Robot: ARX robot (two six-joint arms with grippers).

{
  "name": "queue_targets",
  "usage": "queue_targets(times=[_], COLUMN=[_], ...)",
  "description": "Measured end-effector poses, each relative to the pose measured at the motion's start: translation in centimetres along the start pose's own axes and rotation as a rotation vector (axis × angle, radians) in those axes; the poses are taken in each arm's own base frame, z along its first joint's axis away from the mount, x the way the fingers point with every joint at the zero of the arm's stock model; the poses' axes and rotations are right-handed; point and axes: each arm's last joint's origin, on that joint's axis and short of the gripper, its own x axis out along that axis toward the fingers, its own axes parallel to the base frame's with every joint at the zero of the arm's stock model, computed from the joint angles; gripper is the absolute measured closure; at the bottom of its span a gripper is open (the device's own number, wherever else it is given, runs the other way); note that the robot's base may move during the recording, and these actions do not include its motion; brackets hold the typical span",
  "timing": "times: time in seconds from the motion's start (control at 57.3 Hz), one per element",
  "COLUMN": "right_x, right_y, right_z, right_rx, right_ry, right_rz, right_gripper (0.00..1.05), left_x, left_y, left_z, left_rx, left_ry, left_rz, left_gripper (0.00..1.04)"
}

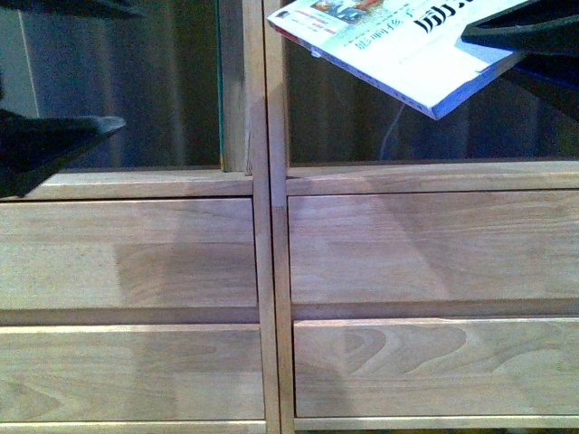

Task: Organize books on shelf

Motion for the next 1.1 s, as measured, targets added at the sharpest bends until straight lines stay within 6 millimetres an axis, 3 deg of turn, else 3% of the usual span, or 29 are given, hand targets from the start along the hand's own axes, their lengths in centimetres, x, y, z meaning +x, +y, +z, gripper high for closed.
queue_targets(times=[0.297,0.489,0.733,0.891,1.1], right_x=[-0.6,-1.3,-1.3,-1.1,-1.0], right_y=[2.1,2.8,3.2,3.4,4.0], right_z=[-0.5,-1.4,-2.5,-2.7,-2.7], right_rx=[-0.015,0.023,0.060,0.060,0.051], right_ry=[0.054,0.127,0.203,0.206,0.207], right_rz=[0.153,0.291,0.313,0.324,0.370], right_gripper=[0.97,0.97,0.97,0.97,0.97], left_x=[2.9,3.8,3.8,3.0,2.7], left_y=[-4.3,-5.4,-6.2,-7.3,-7.4], left_z=[-1.8,-1.5,-1.5,-2.9,-3.2], left_rx=[0.026,0.035,0.039,0.067,0.077], left_ry=[0.026,0.023,0.035,0.075,0.075], left_rz=[-0.288,-0.374,-0.473,-0.607,-0.633], left_gripper=[0.07,0.07,0.07,0.07,0.34])
